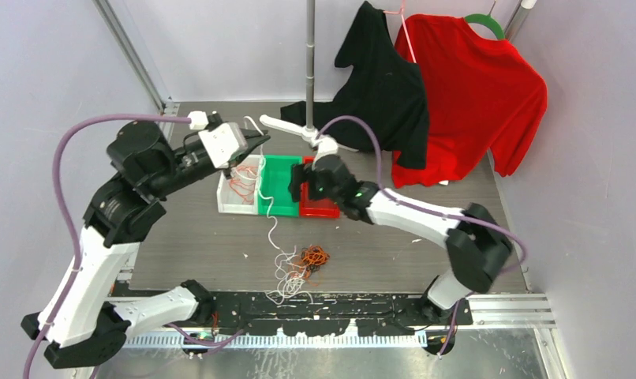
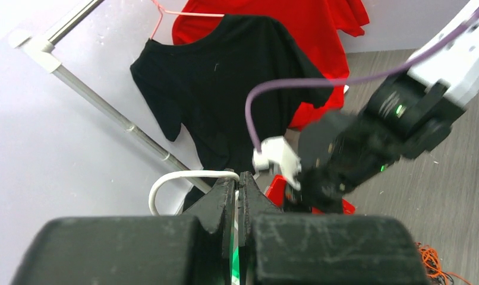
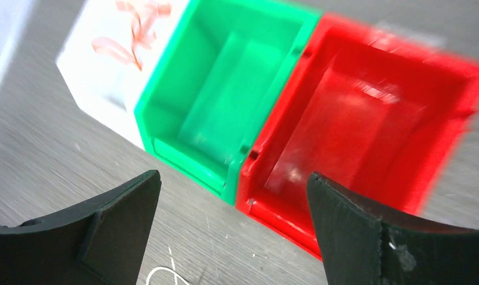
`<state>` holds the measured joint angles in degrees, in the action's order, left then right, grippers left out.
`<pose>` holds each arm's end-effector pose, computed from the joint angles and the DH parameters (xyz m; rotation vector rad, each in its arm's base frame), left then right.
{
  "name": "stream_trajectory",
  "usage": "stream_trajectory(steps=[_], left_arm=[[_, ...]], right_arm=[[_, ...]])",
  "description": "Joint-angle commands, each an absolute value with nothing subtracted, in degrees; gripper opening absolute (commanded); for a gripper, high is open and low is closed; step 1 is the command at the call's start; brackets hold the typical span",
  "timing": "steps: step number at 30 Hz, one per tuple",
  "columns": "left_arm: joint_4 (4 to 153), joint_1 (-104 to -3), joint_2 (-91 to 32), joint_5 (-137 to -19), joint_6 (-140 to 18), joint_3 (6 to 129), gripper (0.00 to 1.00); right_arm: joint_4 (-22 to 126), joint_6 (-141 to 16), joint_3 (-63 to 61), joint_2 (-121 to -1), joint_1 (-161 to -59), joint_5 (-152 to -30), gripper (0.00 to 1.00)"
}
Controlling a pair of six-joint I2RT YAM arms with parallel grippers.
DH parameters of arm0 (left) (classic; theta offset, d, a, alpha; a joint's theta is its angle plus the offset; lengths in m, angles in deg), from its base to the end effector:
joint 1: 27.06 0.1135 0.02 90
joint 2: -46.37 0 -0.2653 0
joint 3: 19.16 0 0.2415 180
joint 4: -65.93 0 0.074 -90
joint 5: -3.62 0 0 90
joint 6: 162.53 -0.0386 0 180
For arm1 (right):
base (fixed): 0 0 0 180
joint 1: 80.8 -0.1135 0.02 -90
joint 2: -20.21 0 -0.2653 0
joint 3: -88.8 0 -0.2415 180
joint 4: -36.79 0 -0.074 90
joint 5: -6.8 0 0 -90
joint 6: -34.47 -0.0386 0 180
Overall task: Untangle the cables
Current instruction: Move the bin to the center of the board, then place the cable in the bin.
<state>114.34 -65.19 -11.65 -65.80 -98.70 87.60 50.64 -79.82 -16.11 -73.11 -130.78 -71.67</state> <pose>0.1087 -0.1026 0.5207 1.0692 1.1669 -0.4443 0.2371 0.2703 0.2434 -0.3634 2.1377 0.5490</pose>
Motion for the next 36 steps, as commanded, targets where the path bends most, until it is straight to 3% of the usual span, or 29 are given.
stream_trajectory(steps=[1, 16, 25, 36], left_arm=[[104.9, -65.0, -14.2, -65.9, -99.1, 85.8, 0.0], [90.4, -65.2, -30.5, -65.9, -109.8, 80.3, 0.0], [86.0, -68.5, -37.9, -66.9, -112.7, 77.3, 0.0], [97.1, -70.9, -44.6, -68.9, -95.9, 78.1, 0.0]], right_arm=[[51.8, -83.6, -17.1, -61.2, -124.5, -71.6, 0.97], [53.4, -88.3, -30.4, -45.3, -115.1, -60.5, 0.68], [51.5, -90.1, -35.1, -41.5, -114.1, -58.6, 0.59], [53.3, -90.6, -35.9, -37.8, -113.2, -57.6, 0.57]])
